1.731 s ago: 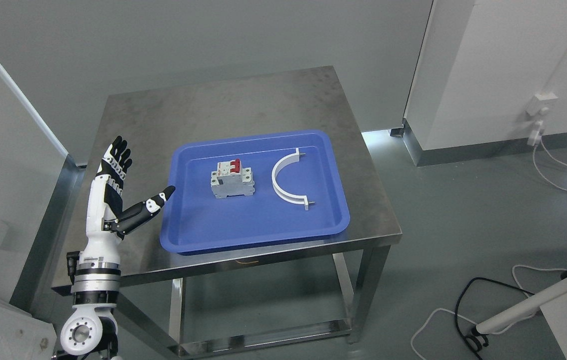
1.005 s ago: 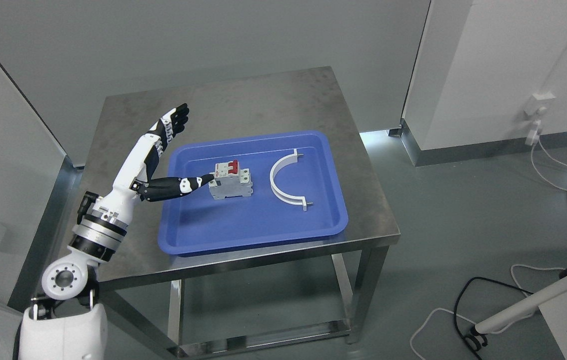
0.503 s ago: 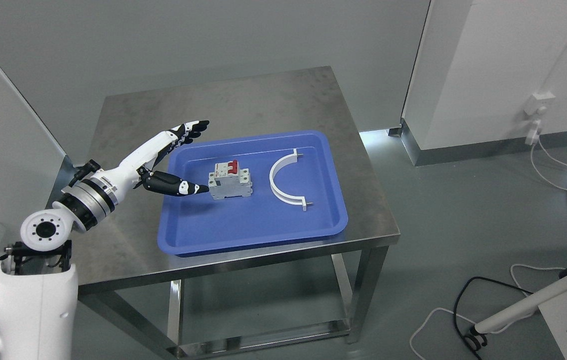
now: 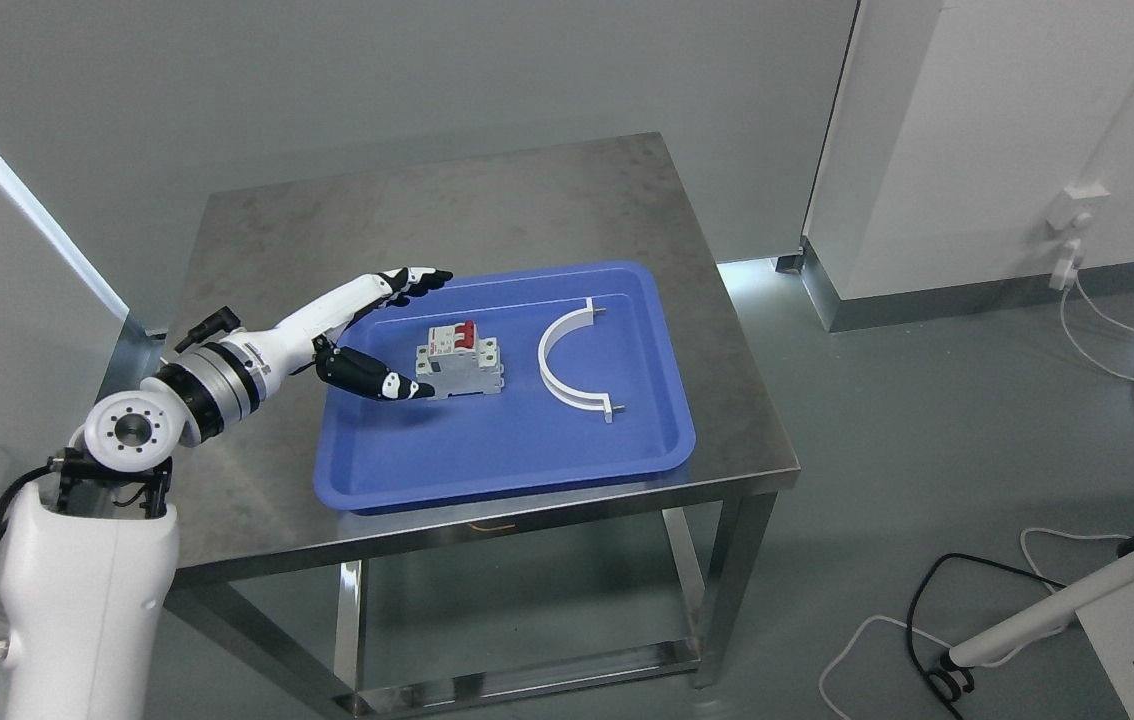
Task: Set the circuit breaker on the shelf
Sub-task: 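Close the left hand around the circuit breaker, then lift the circuit breaker out of the tray with the left hand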
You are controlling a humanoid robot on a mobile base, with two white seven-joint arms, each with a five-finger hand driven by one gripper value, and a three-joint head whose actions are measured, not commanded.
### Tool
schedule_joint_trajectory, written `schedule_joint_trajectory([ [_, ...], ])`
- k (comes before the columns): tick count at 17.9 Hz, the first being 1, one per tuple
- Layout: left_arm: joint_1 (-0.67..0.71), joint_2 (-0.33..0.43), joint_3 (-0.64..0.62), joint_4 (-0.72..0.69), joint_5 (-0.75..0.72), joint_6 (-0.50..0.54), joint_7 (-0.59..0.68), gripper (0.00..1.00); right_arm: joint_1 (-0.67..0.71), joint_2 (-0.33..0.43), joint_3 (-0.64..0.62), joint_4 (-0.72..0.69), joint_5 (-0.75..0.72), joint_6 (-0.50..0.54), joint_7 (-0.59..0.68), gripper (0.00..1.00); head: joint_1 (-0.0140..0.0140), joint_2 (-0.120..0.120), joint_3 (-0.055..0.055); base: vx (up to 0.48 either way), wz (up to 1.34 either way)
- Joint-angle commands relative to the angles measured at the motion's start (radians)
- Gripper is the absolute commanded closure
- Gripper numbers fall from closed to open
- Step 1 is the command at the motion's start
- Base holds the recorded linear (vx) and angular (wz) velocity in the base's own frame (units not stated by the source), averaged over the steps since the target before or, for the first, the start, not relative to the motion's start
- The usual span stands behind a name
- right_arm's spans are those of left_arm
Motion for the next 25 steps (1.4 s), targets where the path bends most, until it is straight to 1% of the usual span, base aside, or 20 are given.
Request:
schedule_joint_trajectory([
  [1, -0.024, 0.009, -0.111, 0.074, -0.022, 0.003, -0.001, 0.21, 0.017, -0.017, 0.000, 0.000, 0.000, -0.027, 0.001, 0.00, 0.0000, 0.000, 0.000, 0.000, 0.00],
  [4, -0.042, 0.003, -0.111, 0.093, -0.056, 0.003, -0.021, 0.27, 0.017, -0.017, 0.000, 0.000, 0.000, -0.027, 0.001, 0.00, 0.0000, 0.000, 0.000, 0.000, 0.00],
  [8, -0.059, -0.010, -0.111, 0.114, -0.063, -0.005, -0.022, 0.37, 0.017, -0.017, 0.000, 0.000, 0.000, -0.027, 0.001, 0.00, 0.0000, 0.000, 0.000, 0.000, 0.00],
  [14, -0.059, -0.069, -0.108, 0.136, -0.100, -0.012, -0.021, 0.48, 0.017, -0.017, 0.000, 0.000, -0.001, -0.027, 0.001, 0.00, 0.0000, 0.000, 0.000, 0.000, 0.00],
  [17, -0.059, -0.086, -0.095, 0.166, -0.106, -0.064, -0.021, 0.64, 0.017, -0.017, 0.000, 0.000, 0.000, -0.027, 0.001, 0.00, 0.0000, 0.000, 0.000, 0.000, 0.00],
  [19, -0.059, -0.089, -0.072, 0.173, -0.106, -0.078, -0.022, 0.72, 0.017, -0.017, 0.000, 0.000, 0.000, -0.027, 0.001, 0.00, 0.0000, 0.000, 0.000, 0.000, 0.00],
  [21, -0.059, -0.111, -0.024, 0.174, -0.106, -0.121, -0.021, 0.82, 0.017, -0.017, 0.000, -0.001, 0.000, -0.027, 0.001, 0.00, 0.0000, 0.000, 0.000, 0.000, 0.00],
  [22, -0.060, -0.126, 0.016, 0.174, -0.105, -0.143, -0.018, 0.85, 0.017, -0.017, 0.000, 0.000, 0.000, -0.027, 0.001, 0.00, 0.0000, 0.000, 0.000, 0.000, 0.00],
  [23, -0.069, -0.149, 0.060, 0.174, -0.097, -0.150, -0.015, 0.85, 0.017, -0.017, 0.000, 0.000, 0.000, -0.027, 0.001, 0.00, 0.0000, 0.000, 0.000, 0.000, 0.00],
  [25, -0.131, -0.253, 0.216, 0.168, -0.070, -0.152, -0.014, 0.85, 0.017, -0.017, 0.000, 0.000, 0.000, -0.027, 0.001, 0.00, 0.0000, 0.000, 0.000, -0.005, 0.01],
])
